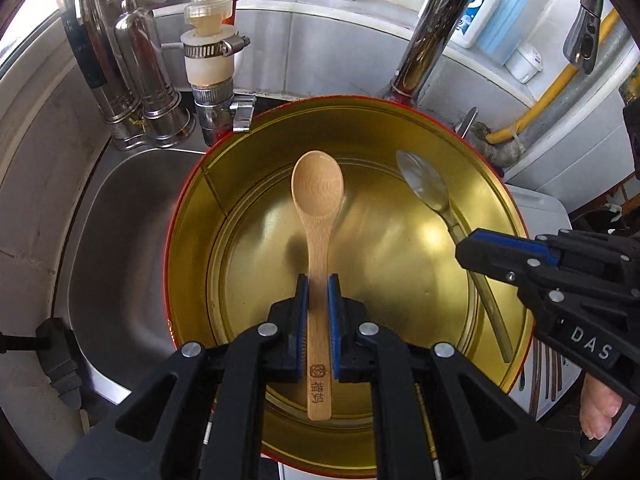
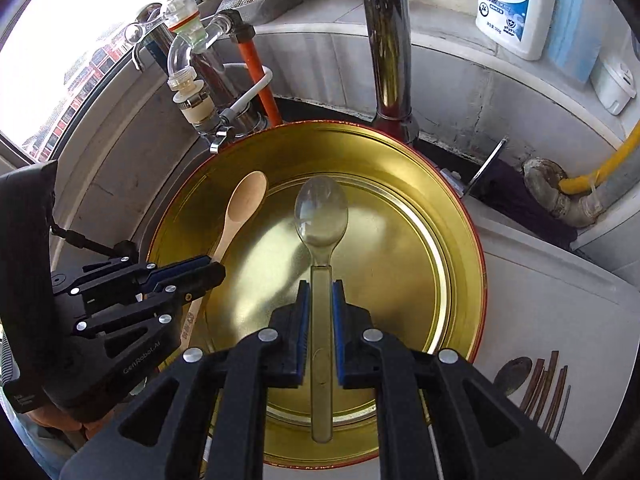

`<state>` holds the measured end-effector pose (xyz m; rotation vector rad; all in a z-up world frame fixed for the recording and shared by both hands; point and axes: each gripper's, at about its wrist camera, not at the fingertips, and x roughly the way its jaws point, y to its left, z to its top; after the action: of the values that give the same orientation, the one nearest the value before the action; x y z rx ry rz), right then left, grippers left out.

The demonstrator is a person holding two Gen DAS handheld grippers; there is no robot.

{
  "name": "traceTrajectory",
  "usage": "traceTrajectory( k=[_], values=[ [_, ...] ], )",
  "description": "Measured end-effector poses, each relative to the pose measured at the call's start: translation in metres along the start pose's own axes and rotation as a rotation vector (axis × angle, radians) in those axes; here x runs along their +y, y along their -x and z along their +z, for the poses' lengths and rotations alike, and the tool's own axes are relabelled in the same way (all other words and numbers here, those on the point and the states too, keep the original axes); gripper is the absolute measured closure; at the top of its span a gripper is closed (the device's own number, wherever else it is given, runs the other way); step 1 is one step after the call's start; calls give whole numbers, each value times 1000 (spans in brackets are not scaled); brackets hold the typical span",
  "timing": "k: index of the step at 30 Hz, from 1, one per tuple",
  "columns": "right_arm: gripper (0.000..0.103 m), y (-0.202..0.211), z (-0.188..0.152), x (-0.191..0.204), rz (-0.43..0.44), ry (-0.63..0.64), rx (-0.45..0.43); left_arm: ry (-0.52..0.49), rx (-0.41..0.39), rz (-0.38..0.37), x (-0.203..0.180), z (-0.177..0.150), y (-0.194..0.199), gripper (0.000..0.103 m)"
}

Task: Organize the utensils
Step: 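Open both tools to drop the spoons into the tin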

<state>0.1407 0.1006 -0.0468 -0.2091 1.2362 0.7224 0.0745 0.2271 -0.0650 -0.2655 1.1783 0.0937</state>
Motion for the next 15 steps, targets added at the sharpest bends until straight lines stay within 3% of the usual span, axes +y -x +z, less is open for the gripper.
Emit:
traceTrajectory(
  k=[5, 7, 8, 9, 10, 11, 15],
  values=[
    [91, -14, 3, -5, -14, -3, 29, -35, 28, -2, -4, 1, -16, 93],
    [79, -11, 5, -4, -23, -3, 6, -85, 37, 29, -11, -3, -19, 92],
    [60, -7, 5, -5, -21, -2, -16, -109, 42, 53, -15, -5, -20, 88],
    [48, -4, 5, -5, -20, -3, -39, -128, 44, 74, -18, -8, -20, 73],
    [46, -1, 5, -5, -18, -2, -52, -138, 42, 86, -20, -10, -20, 60],
    [45, -2, 6, -5, -11, -1, -48, -143, 33, 90, -21, -12, -19, 40],
    [45, -7, 6, -11, 11, -16, -21, -145, 20, 92, -24, -13, -17, 39]
  ],
)
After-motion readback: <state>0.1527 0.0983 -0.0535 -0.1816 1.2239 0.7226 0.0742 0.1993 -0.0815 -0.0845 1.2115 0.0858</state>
